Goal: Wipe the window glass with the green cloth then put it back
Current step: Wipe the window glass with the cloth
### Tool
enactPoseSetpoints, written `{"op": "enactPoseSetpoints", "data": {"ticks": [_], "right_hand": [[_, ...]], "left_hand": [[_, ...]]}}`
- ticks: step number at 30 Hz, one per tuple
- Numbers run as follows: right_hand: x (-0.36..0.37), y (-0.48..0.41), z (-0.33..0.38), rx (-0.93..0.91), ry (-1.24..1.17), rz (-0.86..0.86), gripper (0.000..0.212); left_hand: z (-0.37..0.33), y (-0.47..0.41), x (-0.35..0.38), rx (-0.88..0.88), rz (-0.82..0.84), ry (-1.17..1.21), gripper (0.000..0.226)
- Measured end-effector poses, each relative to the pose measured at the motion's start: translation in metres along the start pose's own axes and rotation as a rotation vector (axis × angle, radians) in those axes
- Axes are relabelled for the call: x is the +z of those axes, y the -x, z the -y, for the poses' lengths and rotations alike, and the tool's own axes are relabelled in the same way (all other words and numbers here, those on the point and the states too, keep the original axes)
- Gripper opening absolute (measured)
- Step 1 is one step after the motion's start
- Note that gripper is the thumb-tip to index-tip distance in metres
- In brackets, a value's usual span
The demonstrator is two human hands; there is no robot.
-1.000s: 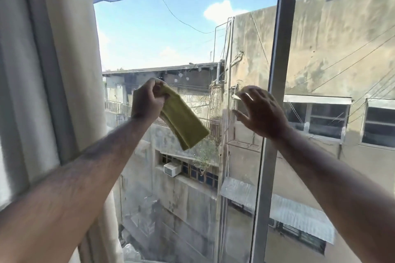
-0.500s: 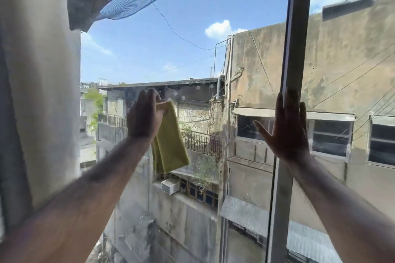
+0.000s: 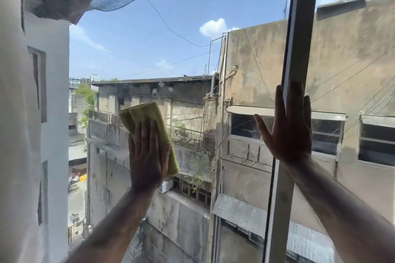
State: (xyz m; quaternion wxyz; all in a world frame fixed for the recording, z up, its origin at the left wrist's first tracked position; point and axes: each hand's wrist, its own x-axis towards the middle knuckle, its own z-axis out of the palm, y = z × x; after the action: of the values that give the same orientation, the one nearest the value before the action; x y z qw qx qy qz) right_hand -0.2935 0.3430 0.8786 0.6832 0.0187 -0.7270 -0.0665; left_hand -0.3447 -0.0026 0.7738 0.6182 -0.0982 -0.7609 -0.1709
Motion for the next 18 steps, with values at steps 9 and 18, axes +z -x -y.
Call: {"op": "enactPoseSetpoints", "data": {"ticks": [9, 18], "right_hand": [[0.005, 0.001, -0.002, -0.015, -0.013, -0.014, 0.085], [0.002, 0.001, -0.002, -0.005, -0.049, -0.016, 0.080]], "left_hand": [[-0.054, -0.114, 0.002, -0.253, -0.173, -0.028, 0.070], [-0.028, -0.059, -0.005, 0.019, -0.029, -0.068, 0.066]]}}
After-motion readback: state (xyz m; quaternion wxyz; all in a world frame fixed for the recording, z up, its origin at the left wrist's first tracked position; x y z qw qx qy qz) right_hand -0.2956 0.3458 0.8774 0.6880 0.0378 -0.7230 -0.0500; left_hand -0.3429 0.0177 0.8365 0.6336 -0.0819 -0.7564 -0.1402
